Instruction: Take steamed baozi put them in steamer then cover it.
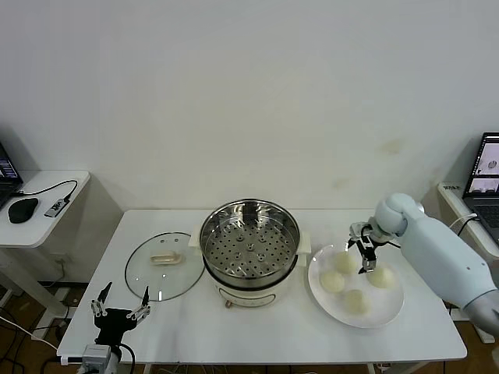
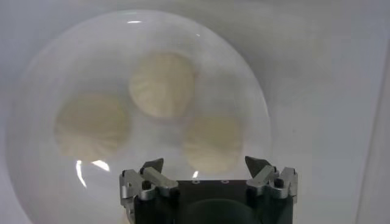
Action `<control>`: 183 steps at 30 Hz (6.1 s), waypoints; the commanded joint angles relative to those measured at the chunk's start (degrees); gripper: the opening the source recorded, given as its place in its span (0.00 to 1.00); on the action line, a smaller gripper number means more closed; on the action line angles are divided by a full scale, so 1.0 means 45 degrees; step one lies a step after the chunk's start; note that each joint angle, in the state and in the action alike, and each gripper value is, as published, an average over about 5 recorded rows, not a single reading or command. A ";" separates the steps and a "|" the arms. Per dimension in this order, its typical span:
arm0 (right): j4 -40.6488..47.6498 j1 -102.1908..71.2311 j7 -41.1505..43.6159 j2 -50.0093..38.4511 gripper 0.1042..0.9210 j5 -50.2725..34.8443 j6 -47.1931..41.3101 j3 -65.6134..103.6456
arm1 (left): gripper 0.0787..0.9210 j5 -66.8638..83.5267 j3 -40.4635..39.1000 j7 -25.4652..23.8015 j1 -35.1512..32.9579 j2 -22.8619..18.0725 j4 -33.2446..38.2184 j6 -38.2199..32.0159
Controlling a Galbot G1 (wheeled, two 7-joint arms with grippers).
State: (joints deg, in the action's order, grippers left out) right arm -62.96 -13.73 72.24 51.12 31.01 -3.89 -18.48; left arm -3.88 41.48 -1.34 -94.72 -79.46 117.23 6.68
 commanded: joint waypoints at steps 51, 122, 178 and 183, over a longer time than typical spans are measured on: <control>0.0183 0.8653 0.1366 0.0263 0.48 -0.6656 -0.1077 -0.5556 | 0.88 -0.0244 -0.0103 -0.0032 -0.0005 0.0130 0.0043 0.0043; 0.4249 0.5910 -0.1683 0.7282 0.49 0.1848 1.1299 -0.5202 | 0.88 -0.0498 0.0034 0.0254 -0.0545 -0.0177 0.0014 -0.0019; -0.6515 0.3413 0.0592 -0.6195 0.88 -0.6510 -0.6760 -0.3171 | 0.88 0.0478 -0.0365 -0.0414 -0.0155 0.0112 0.0316 0.1396; -0.6155 0.1774 0.0344 -0.5613 0.88 -0.5983 -0.6696 -0.2413 | 0.88 0.0488 -0.0332 -0.0425 -0.0226 0.0139 0.0338 0.1425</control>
State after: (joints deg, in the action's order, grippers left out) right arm -88.96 7.91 74.15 28.67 0.83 -30.28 -36.85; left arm -1.88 40.05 -3.18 -95.37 -78.95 118.33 12.75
